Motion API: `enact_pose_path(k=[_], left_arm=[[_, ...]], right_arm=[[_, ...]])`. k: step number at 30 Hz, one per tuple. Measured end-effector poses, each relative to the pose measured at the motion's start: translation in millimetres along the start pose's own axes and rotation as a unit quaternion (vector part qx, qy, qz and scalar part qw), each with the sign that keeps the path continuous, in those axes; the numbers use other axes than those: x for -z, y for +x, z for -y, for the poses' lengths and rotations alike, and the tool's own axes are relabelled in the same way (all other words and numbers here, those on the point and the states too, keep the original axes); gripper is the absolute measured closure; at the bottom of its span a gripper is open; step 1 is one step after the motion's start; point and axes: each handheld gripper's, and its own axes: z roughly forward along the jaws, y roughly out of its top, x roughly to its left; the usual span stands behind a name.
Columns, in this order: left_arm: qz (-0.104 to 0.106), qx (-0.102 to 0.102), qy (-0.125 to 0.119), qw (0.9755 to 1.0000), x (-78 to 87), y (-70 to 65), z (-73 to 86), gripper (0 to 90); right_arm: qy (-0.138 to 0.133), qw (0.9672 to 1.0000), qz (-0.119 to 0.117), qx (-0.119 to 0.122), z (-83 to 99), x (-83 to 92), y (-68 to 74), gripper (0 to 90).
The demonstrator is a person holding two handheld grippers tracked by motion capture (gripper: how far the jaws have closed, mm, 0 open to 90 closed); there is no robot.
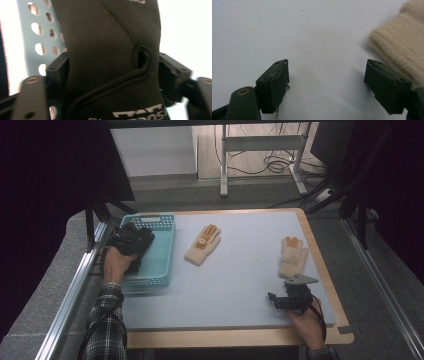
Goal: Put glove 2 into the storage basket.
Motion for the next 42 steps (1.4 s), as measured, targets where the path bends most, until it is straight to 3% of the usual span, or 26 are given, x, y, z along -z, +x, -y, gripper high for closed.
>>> enact_pose_path(k=[2,4,9,13,22,31,32,40,41,42], left_arm=[[0.013,0.001,-0.011,0.9999,4.2,0.0,0.8,14.6],[0.043,0.006,-0.031,0.9986,11.3,1.0,2.2,11.4],[0.065,0.005,-0.059,0.9961,24.5,2.5,5.1,7.5],[0.103,0.014,-0.094,0.9902,32.7,1.7,10.5,5.1],[0.133,-0.002,-0.129,0.9827,36.9,-5.7,28.2,2.7],[0.155,-0.048,-0.183,0.9696,56.8,-30.1,48.8,1.1],[0.158,-0.057,-0.191,0.9671,60.8,-35.3,52.0,1.1],[0.179,-0.088,-0.217,0.9555,76.6,-62.2,66.7,1.4],[0.183,-0.094,-0.221,0.9533,78.9,-66.3,68.6,1.5],[0.190,-0.102,-0.228,0.9494,81.9,-71.8,70.9,1.6]], right_arm=[[0.000,1.0000,0.000,0.000,0.0,0.0,0.0,19.7],[0.000,1.0000,0.000,0.000,0.0,0.0,0.1,19.7],[0.000,1.0000,0.000,0.000,0.0,0.0,0.0,19.7],[0.000,1.0000,0.000,0.000,0.0,0.0,0.0,19.6],[0.000,1.0000,0.000,0.000,0.0,0.0,0.0,19.7],[0.001,1.0000,0.001,0.000,0.0,0.0,0.0,19.5],[0.001,1.0000,0.001,0.000,0.0,-0.1,0.0,19.5],[0.001,1.0000,0.001,-0.001,0.0,0.0,0.1,19.4],[0.001,1.0000,0.001,-0.001,0.0,0.0,0.1,19.3],[0.001,1.0000,0.001,-0.001,0.0,0.0,0.1,19.4]])
